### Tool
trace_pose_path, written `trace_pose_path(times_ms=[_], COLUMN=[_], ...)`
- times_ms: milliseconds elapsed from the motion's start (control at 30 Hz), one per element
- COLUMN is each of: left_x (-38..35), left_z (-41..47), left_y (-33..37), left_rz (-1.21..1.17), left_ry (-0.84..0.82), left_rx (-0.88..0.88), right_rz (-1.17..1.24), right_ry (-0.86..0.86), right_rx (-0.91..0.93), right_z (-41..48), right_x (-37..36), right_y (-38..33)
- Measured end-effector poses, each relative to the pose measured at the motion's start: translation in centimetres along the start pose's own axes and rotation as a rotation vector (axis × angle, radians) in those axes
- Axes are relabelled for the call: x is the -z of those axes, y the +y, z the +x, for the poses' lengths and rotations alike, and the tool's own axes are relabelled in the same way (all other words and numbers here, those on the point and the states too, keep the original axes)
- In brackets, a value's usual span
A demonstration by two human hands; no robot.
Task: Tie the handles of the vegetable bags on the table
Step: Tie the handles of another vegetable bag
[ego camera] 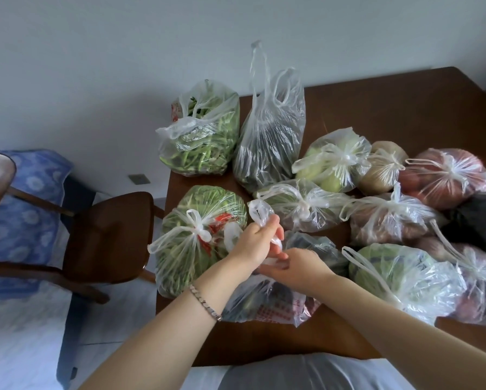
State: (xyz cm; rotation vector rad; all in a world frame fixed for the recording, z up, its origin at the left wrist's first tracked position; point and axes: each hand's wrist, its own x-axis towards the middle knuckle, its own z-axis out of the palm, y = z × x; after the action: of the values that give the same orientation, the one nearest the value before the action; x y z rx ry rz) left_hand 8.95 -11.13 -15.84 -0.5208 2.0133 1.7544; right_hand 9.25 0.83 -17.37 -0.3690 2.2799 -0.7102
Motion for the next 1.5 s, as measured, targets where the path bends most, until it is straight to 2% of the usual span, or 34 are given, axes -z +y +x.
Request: trace_pose_path(times_ms=[67,133,200,267,367,467,533,800,867,967,1133,1267,1400,1500], left_x=[-0.2,0.0,0.7,1.5,1.9,1.8,1.5,1.2,1.2,1.2,1.0,1.4,1.8,1.5], left_z=[0.2,-0.1,-0.4,-0.6,-0.8,-0.9,-1.1,-1.0,-1.0,-0.9,-0.4,-0.5,-0.6,-0.9], left_y=[-0.6,-0.7,-0.9,-1.7,-3.2,-4.3,-4.9,-4.6,-4.4,-3.6,-2.9,-2.9,-1.8,-1.3], left_rz=[-0.038,0.011,0.268,0.519,0.693,0.647,0.593,0.424,0.33,0.158,0.178,0.319,0.592,0.739], left_ry=[-0.034,-0.017,0.001,-0.065,-0.139,-0.064,-0.014,0.004,0.007,0.05,0.04,-0.071,-0.155,-0.209], left_rx=[0.001,-0.096,-0.188,-0.183,-0.163,-0.252,-0.282,-0.073,0.031,0.206,0.389,0.302,0.197,0.129], right_rz=[0.045,0.086,0.172,0.225,0.436,0.61,0.632,0.639,0.6,0.549,0.132,-0.095,-0.31,-0.332], right_ry=[0.059,0.119,0.186,0.222,0.225,0.24,0.26,0.369,0.36,0.256,0.296,0.287,0.17,0.168], right_rx=[-0.007,-0.003,0.018,0.067,0.143,0.041,-0.024,-0.107,-0.064,0.038,0.212,0.368,0.275,0.242], right_z=[0.1,0.3,0.7,0.8,0.9,0.9,1.0,1.9,1.8,0.9,-0.3,0.4,1.0,1.1], right_x=[-0.5,-1.0,-1.3,-1.4,-1.4,-1.4,-1.4,-2.0,-1.8,-1.4,-1.8,-2.0,-1.5,-1.3], right_y=[0.2,0.3,0.8,1.0,1.6,1.7,1.8,2.0,2.0,2.1,2.7,2.5,1.5,1.5])
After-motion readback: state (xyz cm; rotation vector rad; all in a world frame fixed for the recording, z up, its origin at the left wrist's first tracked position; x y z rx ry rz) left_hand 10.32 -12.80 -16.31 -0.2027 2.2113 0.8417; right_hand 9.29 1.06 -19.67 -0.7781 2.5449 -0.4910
